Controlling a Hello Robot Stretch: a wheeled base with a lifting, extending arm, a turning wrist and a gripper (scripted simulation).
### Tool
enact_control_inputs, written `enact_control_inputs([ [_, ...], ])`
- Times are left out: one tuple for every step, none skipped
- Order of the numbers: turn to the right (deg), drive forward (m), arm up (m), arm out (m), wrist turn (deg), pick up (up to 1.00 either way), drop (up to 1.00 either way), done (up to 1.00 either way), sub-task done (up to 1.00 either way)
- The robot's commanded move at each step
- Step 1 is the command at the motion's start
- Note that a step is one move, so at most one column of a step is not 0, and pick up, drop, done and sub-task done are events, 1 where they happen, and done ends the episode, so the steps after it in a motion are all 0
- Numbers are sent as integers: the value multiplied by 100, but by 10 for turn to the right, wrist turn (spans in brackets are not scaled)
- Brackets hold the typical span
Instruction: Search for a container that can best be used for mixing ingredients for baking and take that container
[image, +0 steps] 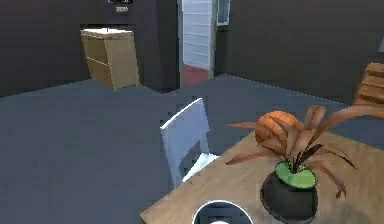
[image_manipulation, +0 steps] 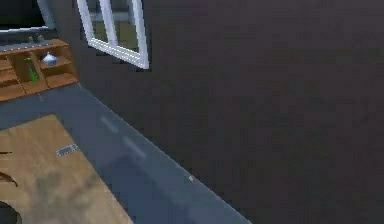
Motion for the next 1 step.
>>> enact_control_inputs([
  [-420,0,0,0,0,0,0,0,0],
])
